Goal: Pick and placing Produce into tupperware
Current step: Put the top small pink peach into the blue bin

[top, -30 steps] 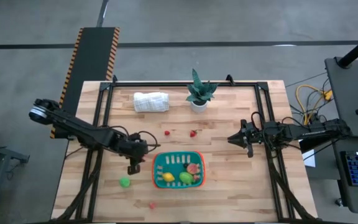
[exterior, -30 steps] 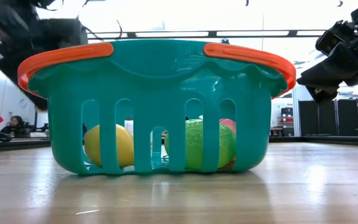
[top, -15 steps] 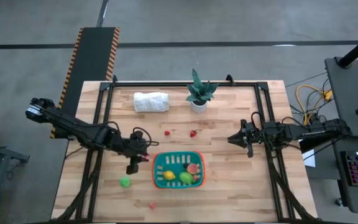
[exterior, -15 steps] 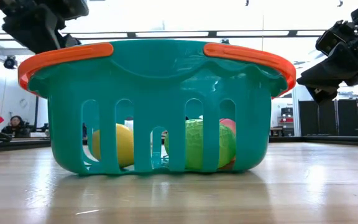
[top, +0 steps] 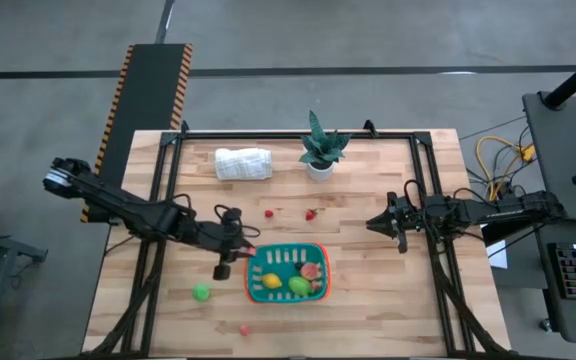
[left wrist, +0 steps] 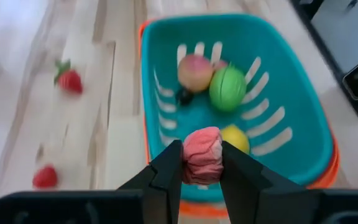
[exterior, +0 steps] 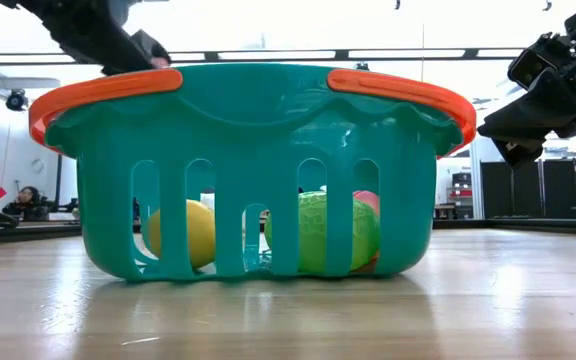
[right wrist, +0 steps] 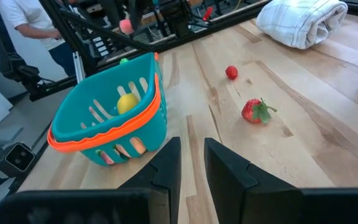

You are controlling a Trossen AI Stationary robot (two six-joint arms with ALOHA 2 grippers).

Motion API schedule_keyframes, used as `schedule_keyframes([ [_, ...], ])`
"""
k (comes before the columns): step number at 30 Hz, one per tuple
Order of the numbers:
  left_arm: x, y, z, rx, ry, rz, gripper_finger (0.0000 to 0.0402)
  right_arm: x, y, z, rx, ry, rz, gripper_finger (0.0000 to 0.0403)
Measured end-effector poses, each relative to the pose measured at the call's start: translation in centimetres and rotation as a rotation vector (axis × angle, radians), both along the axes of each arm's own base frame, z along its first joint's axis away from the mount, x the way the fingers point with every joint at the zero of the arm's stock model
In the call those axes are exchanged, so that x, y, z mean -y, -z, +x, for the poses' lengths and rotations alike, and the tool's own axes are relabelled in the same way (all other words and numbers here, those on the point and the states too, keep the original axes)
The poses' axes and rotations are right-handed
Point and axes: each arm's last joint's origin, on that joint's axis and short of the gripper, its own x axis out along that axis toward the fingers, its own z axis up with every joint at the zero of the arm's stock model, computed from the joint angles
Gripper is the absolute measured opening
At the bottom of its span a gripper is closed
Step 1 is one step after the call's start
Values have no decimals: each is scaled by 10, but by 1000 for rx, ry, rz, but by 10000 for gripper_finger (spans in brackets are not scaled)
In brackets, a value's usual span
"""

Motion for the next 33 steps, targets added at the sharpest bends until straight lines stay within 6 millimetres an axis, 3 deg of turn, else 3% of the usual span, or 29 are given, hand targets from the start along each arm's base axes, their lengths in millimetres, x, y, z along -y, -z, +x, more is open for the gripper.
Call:
schedule_keyframes([
  [8, 7, 2, 19, 129, 82, 78, 72, 0, 0, 0, 0, 0, 0, 63],
  [21, 17, 31, 48, 132, 139, 160, 72, 0, 0, 0, 0, 0, 0, 63],
  [33, 21, 41, 73, 286, 175, 237, 72, 0, 0, 0, -6, 0, 0, 63],
])
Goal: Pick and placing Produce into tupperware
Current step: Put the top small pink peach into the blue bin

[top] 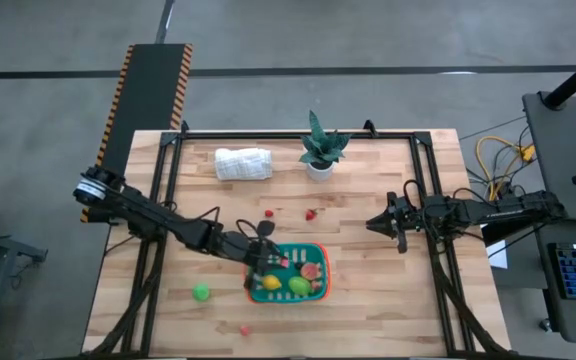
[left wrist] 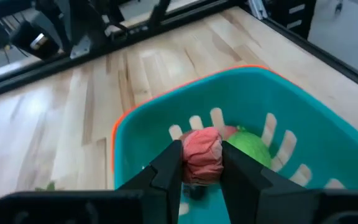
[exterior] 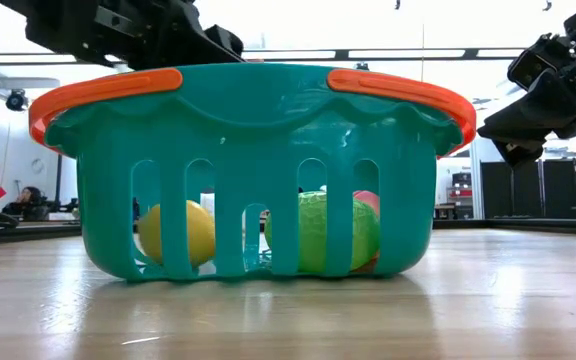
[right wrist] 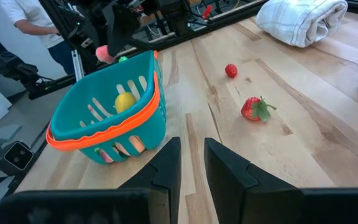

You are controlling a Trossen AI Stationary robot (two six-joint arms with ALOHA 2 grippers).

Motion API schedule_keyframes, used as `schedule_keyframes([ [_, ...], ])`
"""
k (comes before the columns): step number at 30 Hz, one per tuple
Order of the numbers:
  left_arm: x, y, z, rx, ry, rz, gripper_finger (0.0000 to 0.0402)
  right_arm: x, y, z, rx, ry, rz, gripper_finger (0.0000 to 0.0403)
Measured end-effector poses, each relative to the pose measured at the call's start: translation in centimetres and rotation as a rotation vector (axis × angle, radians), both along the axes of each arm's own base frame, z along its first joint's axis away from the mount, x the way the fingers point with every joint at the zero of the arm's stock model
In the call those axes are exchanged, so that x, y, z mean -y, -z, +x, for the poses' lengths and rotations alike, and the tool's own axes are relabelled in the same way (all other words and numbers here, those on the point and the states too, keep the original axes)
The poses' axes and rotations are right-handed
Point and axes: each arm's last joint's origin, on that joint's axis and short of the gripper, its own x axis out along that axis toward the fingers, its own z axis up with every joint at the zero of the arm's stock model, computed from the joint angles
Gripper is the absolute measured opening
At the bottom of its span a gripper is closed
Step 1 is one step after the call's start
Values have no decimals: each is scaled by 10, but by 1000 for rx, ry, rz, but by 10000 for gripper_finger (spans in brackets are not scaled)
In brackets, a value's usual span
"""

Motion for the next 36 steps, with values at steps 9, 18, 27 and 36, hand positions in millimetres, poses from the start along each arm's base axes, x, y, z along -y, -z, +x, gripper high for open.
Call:
schedule_keyframes([
  [9, -4, 10, 15, 71, -13, -6, 72, 0, 0, 0, 0, 0, 0, 63],
  [18, -3, 13, 32, 133, -15, -7, 72, 0, 0, 0, 0, -1, -3, 63],
  [27, -3, 21, 54, 123, -38, 23, 72, 0, 0, 0, 0, 0, -4, 63],
  [36, -5, 24, 59, 116, -50, 28, 72, 0, 2, 1, -21, -1, -5, 63],
])
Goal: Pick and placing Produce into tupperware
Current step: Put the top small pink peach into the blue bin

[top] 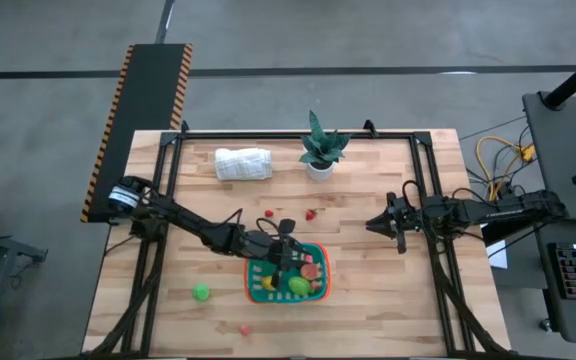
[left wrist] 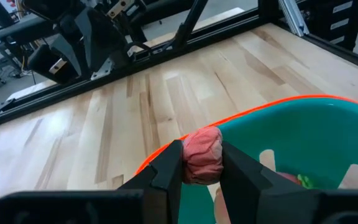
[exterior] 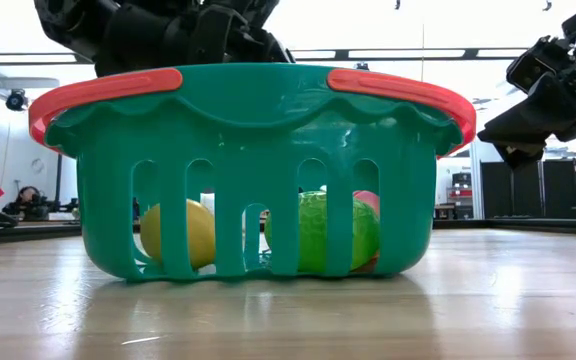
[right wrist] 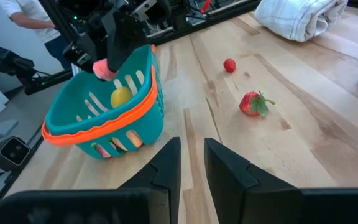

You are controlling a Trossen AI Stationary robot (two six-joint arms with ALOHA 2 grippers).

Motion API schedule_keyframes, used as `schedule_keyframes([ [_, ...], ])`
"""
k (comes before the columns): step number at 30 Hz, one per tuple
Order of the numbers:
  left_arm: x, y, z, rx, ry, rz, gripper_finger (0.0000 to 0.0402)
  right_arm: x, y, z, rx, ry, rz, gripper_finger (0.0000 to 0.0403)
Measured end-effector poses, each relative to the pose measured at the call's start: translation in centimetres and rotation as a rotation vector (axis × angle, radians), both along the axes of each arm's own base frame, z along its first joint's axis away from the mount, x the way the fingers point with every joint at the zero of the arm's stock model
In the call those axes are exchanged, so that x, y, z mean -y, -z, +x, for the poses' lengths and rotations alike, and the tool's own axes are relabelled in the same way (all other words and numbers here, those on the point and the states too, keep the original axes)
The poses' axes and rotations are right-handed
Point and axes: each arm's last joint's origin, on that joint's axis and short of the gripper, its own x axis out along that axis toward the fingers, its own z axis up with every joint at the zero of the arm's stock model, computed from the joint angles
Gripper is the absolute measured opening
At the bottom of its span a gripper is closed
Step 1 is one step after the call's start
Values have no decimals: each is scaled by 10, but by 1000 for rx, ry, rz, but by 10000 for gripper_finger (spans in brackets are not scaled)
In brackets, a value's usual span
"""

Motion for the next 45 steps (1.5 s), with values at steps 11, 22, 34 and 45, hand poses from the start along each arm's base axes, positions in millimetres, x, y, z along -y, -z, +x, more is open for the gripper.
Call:
schedule_keyframes([
  [11, 0, -4, 1, 11, -2, -3, 72, 0, 2, 1, -27, 0, -2, 63],
  [22, -2, -5, 2, 16, -7, -5, 72, 0, 2, 1, -27, 1, -2, 63],
  [34, -2, -4, 2, 10, -7, -29, 73, 0, 2, 1, -27, 2, 5, 63],
  [45, -2, -5, 2, 14, -2, -33, 120, 0, 2, 1, -27, 3, 5, 63],
])
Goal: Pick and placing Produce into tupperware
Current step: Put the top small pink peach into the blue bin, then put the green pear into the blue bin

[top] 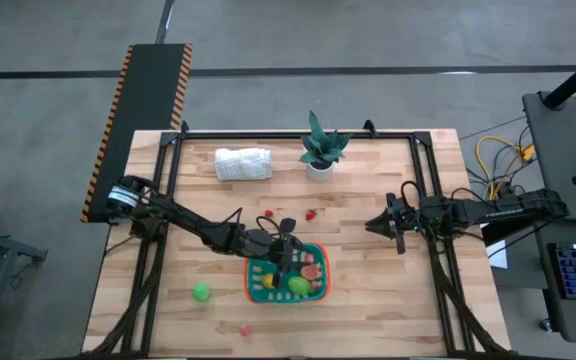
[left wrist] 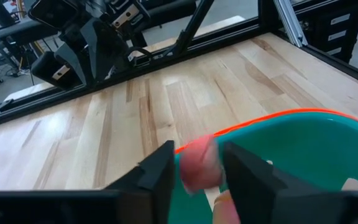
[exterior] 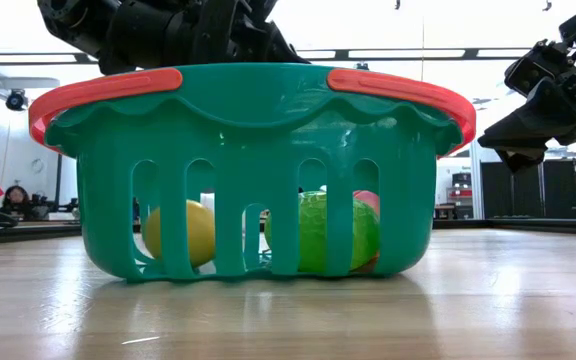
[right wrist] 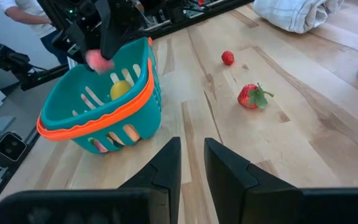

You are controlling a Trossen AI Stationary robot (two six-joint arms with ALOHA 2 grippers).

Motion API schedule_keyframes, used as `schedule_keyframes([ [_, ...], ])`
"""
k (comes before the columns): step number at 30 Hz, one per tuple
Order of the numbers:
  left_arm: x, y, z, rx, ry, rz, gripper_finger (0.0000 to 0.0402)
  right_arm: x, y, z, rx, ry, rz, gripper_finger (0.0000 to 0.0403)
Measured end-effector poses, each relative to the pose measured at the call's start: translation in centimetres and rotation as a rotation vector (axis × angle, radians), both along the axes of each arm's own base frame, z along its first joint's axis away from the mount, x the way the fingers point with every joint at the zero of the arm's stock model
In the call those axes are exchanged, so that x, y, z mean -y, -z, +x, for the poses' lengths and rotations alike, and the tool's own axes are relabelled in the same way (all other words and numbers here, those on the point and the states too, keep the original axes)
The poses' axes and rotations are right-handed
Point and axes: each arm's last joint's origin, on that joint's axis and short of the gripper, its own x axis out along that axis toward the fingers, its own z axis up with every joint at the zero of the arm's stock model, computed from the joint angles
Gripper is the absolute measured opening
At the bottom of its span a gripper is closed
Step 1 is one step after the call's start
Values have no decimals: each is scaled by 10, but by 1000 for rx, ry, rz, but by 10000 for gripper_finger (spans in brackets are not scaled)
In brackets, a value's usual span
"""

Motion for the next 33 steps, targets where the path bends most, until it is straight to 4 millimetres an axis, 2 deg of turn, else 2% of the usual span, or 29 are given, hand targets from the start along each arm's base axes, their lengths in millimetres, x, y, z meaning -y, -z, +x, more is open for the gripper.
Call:
schedule_keyframes([
  [5, 0, -2, 1, 7, 2, 1, 185, 0, 0, 0, 0, 0, 0, 63],
  [9, 0, -4, 0, 11, 2, -1, 217, 0, 0, 0, 0, 0, 1, 63],
  [15, 5, -37, -13, 100, 49, -10, 228, 0, 0, 0, -2, 5, 18, 63],
  [19, 13, -51, -26, 112, 143, 90, 228, 0, 0, 0, -2, 6, 25, 63],
  [23, 17, -64, -33, 129, 137, 89, 243, 0, 0, 0, -2, 6, 26, 63],
  [27, 19, -71, -42, 100, 92, 14, 295, 0, 0, 0, -2, 5, 26, 63],
  [33, 22, -73, -64, -125, 78, -103, 386, 0, 0, 0, -4, 5, 26, 63],
])
